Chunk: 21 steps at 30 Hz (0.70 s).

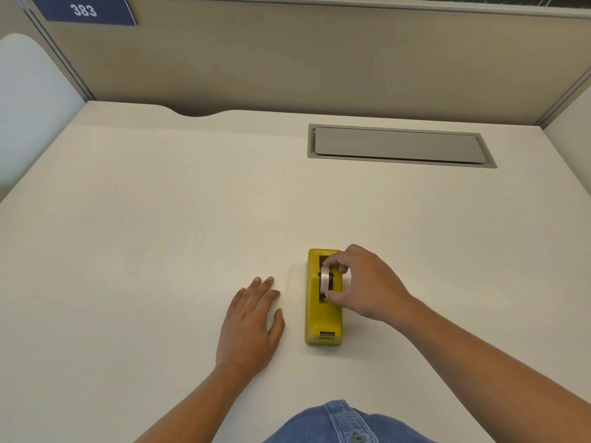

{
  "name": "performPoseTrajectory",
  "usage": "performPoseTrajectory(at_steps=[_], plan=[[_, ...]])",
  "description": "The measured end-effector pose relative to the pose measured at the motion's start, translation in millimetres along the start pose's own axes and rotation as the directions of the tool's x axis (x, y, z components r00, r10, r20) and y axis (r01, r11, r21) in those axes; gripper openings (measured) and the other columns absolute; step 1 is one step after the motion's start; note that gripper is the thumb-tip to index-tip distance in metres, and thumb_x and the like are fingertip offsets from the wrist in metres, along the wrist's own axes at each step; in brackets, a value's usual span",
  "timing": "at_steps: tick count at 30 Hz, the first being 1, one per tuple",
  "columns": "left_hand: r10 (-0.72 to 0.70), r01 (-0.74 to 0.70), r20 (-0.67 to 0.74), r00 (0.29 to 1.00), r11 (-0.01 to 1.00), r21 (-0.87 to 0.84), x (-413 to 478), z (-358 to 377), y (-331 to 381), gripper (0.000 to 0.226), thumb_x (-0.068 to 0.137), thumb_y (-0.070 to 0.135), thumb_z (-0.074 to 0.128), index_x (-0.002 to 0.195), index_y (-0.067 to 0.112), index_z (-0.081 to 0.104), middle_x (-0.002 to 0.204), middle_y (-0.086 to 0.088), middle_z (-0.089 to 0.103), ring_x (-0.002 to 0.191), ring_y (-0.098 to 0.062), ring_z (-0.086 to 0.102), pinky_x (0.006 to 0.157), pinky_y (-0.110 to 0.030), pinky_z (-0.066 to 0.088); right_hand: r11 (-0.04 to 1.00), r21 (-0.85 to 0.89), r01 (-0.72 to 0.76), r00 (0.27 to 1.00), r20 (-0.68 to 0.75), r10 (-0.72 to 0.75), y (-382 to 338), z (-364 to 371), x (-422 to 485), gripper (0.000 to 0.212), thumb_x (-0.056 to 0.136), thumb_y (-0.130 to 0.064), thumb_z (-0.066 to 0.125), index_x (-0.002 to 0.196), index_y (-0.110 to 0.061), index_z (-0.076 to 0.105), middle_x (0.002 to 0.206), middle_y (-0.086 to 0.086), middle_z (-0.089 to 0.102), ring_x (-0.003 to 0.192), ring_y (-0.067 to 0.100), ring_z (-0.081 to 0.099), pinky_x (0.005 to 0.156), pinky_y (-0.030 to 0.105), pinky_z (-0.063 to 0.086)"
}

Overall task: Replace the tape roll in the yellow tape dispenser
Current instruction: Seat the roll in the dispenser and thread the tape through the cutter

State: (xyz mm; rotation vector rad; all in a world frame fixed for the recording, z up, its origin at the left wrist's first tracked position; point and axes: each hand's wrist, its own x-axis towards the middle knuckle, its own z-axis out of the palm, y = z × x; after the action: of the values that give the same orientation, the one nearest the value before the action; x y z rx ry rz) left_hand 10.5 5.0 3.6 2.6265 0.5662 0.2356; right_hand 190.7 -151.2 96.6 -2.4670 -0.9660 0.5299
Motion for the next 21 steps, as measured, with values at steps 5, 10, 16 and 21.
performPoseTrajectory(at_steps=[5, 10, 16, 21], plan=[[-0.008, 0.008, 0.009, 1.0, 1.0, 0.004, -0.1, 0.1, -0.4, 0.036, 0.095, 0.036, 0.047, 0.128, 0.025, 0.056, 0.147, 0.004, 0.05, 0.141, -0.015, 0.036, 0.117, -0.034, 0.023, 1.0, -0.013, -0.002, 1.0, 0.015, 0.002, -2.2, -1.4, -2.3, 0.043, 0.069, -0.039, 0.077, 0.11, -0.039, 0.062, 0.09, -0.012, 0.051, 0.08, 0.007, 0.052, 0.06, 0.022, 0.039], [-0.004, 0.004, 0.003, 1.0, 1.0, 0.008, -0.1, 0.0, -0.1, 0.035, 0.095, 0.035, 0.048, 0.127, 0.025, 0.056, 0.147, 0.004, 0.05, 0.141, -0.014, 0.036, 0.117, -0.034, 0.023, 1.0, -0.026, 0.001, 1.0, 0.019, -0.001, -4.2, -2.8, -4.3, 0.043, 0.07, -0.034, 0.077, 0.11, -0.037, 0.062, 0.09, -0.012, 0.05, 0.081, 0.008, 0.052, 0.063, 0.024, 0.044], [-0.001, 0.001, -0.008, 1.0, 1.0, 0.001, 0.4, 0.4, -0.2, 0.035, 0.093, 0.035, 0.048, 0.125, 0.024, 0.057, 0.146, 0.004, 0.051, 0.141, -0.013, 0.036, 0.117, -0.033, 0.022, 1.0, -0.025, -0.006, 1.0, 0.02, 0.006, -3.7, -1.4, -5.7, 0.043, 0.071, -0.033, 0.076, 0.11, -0.037, 0.06, 0.09, -0.011, 0.051, 0.08, 0.008, 0.052, 0.064, 0.025, 0.044], [0.001, -0.001, -0.008, 1.0, 1.0, 0.004, 0.1, 0.6, -0.5, 0.035, 0.093, 0.036, 0.048, 0.125, 0.024, 0.057, 0.146, 0.004, 0.051, 0.14, -0.014, 0.037, 0.116, -0.034, 0.023, 1.0, -0.009, -0.012, 1.0, 0.021, 0.013, -3.2, -0.6, -6.3, 0.044, 0.07, -0.032, 0.077, 0.111, -0.038, 0.059, 0.09, -0.012, 0.051, 0.08, 0.007, 0.051, 0.062, 0.023, 0.042]])
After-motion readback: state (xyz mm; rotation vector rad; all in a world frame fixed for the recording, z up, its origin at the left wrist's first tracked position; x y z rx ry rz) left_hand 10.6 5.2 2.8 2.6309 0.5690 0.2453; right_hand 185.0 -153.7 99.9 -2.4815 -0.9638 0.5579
